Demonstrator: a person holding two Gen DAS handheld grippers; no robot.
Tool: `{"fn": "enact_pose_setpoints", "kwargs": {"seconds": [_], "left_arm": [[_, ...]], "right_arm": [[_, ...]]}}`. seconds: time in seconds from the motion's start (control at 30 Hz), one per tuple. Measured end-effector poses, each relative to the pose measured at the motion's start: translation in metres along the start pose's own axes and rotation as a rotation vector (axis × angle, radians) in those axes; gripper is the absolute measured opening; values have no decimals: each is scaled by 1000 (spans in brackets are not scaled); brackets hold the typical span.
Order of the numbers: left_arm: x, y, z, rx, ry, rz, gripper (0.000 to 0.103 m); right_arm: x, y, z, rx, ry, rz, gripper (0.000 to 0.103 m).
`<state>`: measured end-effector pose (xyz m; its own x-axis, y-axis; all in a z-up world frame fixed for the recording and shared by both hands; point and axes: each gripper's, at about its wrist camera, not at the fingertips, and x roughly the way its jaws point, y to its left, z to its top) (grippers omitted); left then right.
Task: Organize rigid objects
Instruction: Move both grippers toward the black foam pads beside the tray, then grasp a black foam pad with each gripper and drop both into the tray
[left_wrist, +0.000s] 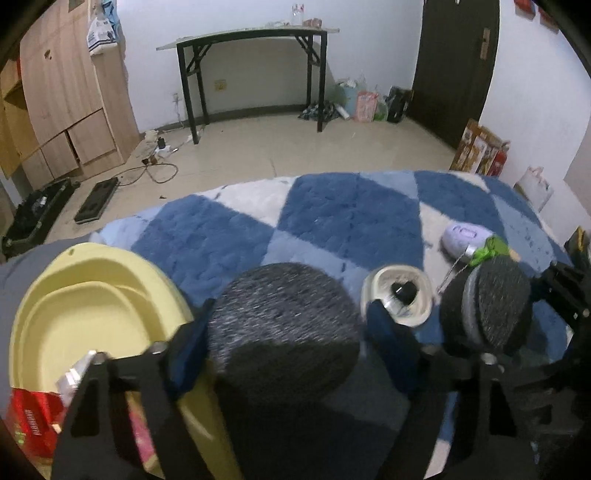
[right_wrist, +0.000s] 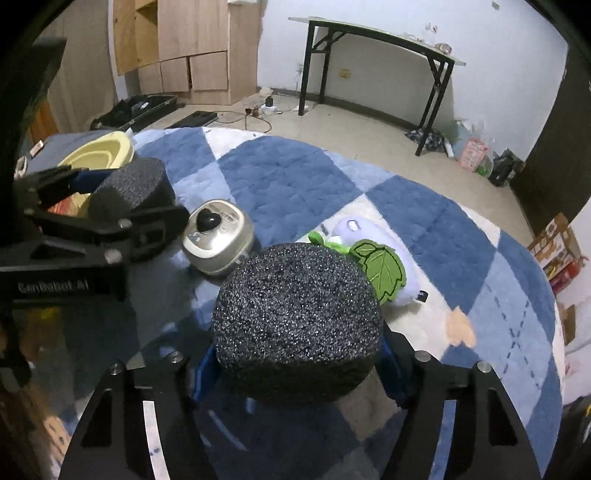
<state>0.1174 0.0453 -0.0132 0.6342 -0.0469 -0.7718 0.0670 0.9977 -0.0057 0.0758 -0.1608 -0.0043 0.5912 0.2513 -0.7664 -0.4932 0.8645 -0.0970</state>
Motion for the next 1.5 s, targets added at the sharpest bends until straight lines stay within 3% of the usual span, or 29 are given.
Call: {"fn": "enact_pose_setpoints", "kwargs": {"seconds": [0.1,0.33,0.4,0.6,0.73,0.93,1.07,1.17,1.23,1.3,1.5], "left_arm": [[-2,5,0,7,15,-24,72],[4,-5,-1,37,4,6,69],[0,-3,0,21,-2,-22,69],[-37,6,7,2,-87,-7,69],[-75,25,8,-10,-157,43,69],[-120,84,0,-142,-252,66,69],[-132,126,-10,-263,-289,88,69],[-140,148,-17,-332,-316,148,69],[-143,157,-21,-352,-329,131,69],[-145,165,-26,-372,-331,123,69],[-131,194,-40,-458,-265,218,69]], "right_arm": [[0,-2,1,2,-3,4,69],[2,-4,0,8,0,11,69],[-1,-4,0,6,3,14,69],[-16,-8,1,-3,4,25,68],[-43,-8,4,-14,-51,30,68],[-76,2,6,-26,-129,32,68],[-89,5,6,-17,-165,28,68],[-99,6,5,10,-210,35,68],[-104,10,4,18,-233,59,68],[-109,18,3,20,-260,87,68],[-92,75,33,-76,-238,211,68]]}}
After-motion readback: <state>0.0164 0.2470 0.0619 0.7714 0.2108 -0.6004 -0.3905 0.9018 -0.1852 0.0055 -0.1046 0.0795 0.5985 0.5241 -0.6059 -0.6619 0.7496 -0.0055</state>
